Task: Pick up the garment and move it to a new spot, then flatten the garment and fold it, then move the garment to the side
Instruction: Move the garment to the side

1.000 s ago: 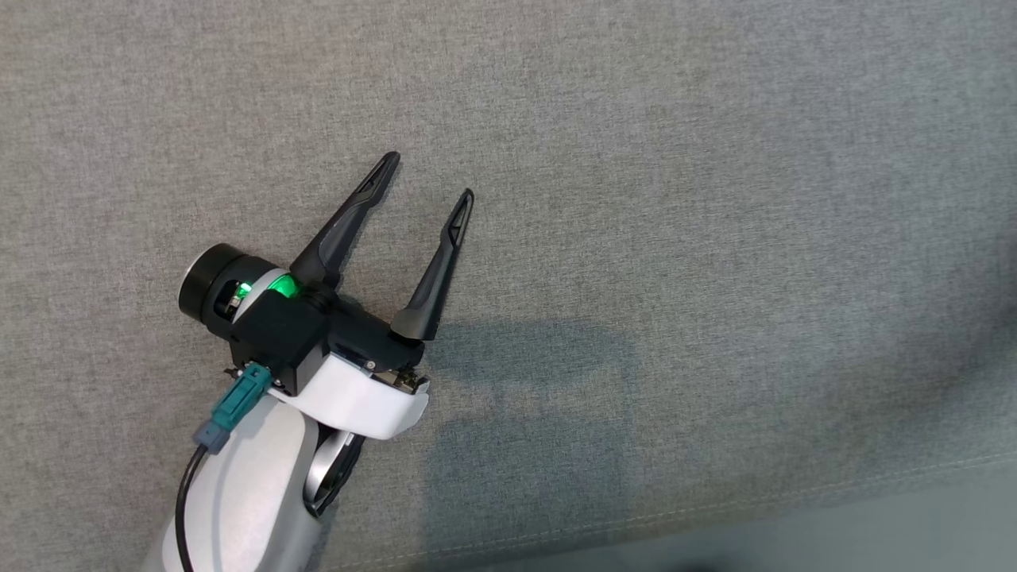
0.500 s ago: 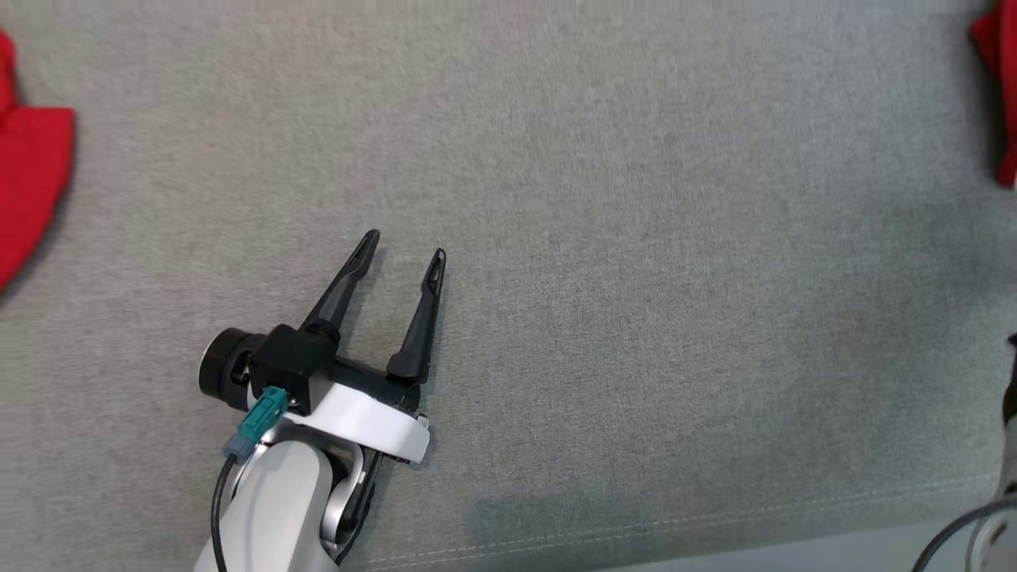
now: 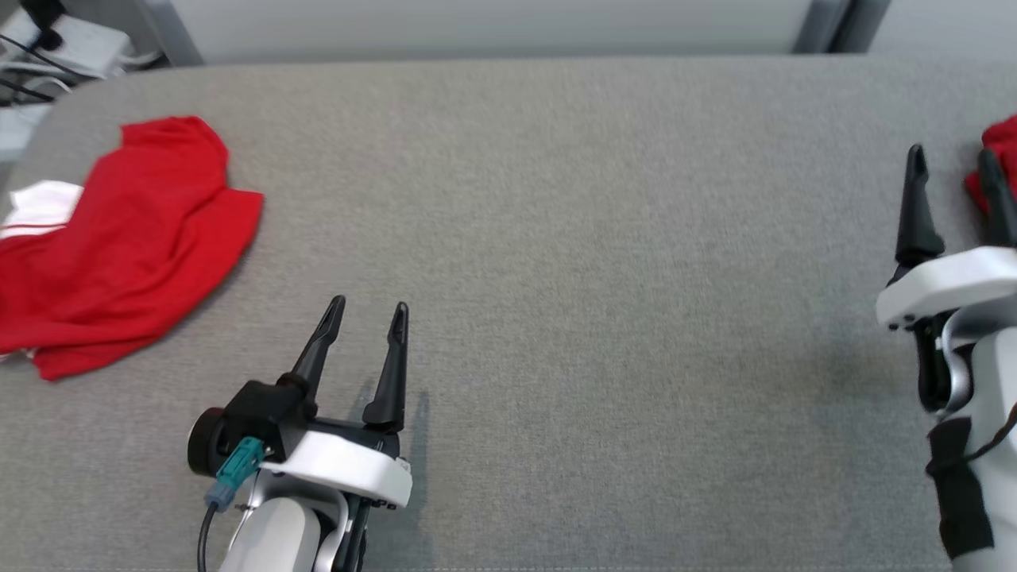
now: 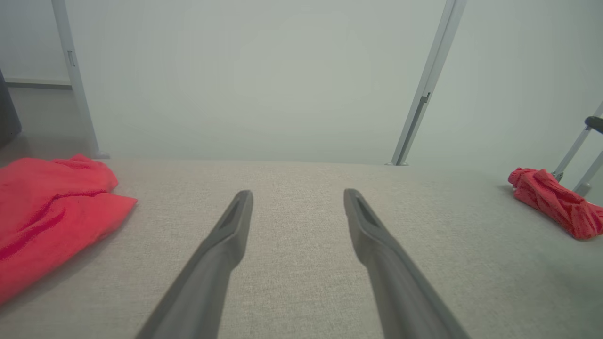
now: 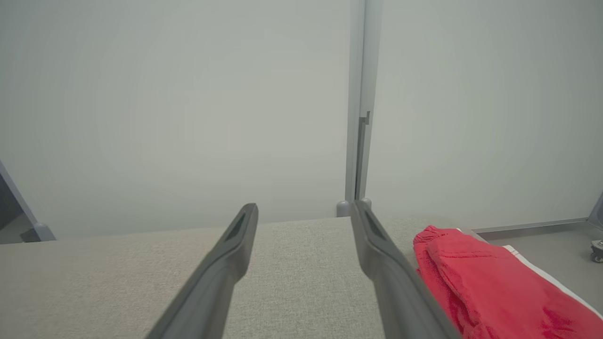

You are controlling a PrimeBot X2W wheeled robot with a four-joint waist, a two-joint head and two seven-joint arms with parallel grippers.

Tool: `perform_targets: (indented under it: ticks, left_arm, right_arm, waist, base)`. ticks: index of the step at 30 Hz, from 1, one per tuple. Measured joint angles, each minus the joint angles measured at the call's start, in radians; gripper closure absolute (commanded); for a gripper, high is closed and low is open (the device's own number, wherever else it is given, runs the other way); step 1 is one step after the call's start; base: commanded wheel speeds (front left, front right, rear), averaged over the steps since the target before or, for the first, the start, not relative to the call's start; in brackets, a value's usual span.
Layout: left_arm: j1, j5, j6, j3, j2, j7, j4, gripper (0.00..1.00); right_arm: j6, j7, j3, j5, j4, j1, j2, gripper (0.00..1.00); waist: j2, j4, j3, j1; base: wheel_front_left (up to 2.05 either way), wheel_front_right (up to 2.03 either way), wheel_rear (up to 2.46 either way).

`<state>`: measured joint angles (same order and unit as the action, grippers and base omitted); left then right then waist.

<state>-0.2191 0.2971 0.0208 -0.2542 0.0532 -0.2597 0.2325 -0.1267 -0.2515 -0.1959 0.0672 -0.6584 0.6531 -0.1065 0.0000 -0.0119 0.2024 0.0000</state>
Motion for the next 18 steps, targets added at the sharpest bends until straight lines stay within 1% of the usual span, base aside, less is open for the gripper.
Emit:
perform_targets:
  ticks: [3,8,9,11,13,18]
  left_arm:
    - [0.027,-0.016,0.016,0.014,0.000,0.000,-0.003,0.00]
    - [0.081,-0.005,0.017,0.030,-0.001,0.000,-0.003,0.00]
    - [0.091,-0.008,0.025,0.031,-0.001,0.000,-0.003,0.00]
    - [0.107,-0.033,0.036,0.034,0.002,0.002,-0.020,0.00]
    - [0.114,-0.065,0.038,0.034,0.008,0.003,-0.031,0.00]
    - [0.156,-0.074,0.014,0.039,0.011,0.003,-0.053,0.00]
  right_arm:
    - [0.000,0.000,0.068,0.040,0.046,-0.066,-0.003,0.00]
    - [0.000,0.000,0.159,0.086,0.136,-0.193,-0.009,0.00]
    - [0.000,0.000,0.173,0.094,0.152,-0.220,-0.012,0.00]
    - [0.000,0.000,0.183,0.107,0.184,-0.270,-0.013,0.00]
    - [0.000,0.000,0.196,0.109,0.207,-0.314,-0.015,0.00]
    - [0.000,0.000,0.212,0.109,0.292,-0.409,-0.008,0.00]
  waist:
    - [0.0000,0.024,-0.055,0.0000]
    - [0.0000,0.056,-0.142,0.0000]
    - [0.0000,0.062,-0.158,0.0000]
    - [0.0000,0.074,-0.185,0.0000]
    - [0.0000,0.085,-0.206,0.0000]
    - [0.0000,0.107,-0.239,0.0001]
  base:
    - [0.00,0.00,0.00]
    - [0.00,0.00,0.00]
    - [0.00,0.00,0.00]
    - [0.00,0.00,0.00]
    - [0.00,0.00,0.00]
    - [0.00,0.00,0.00]
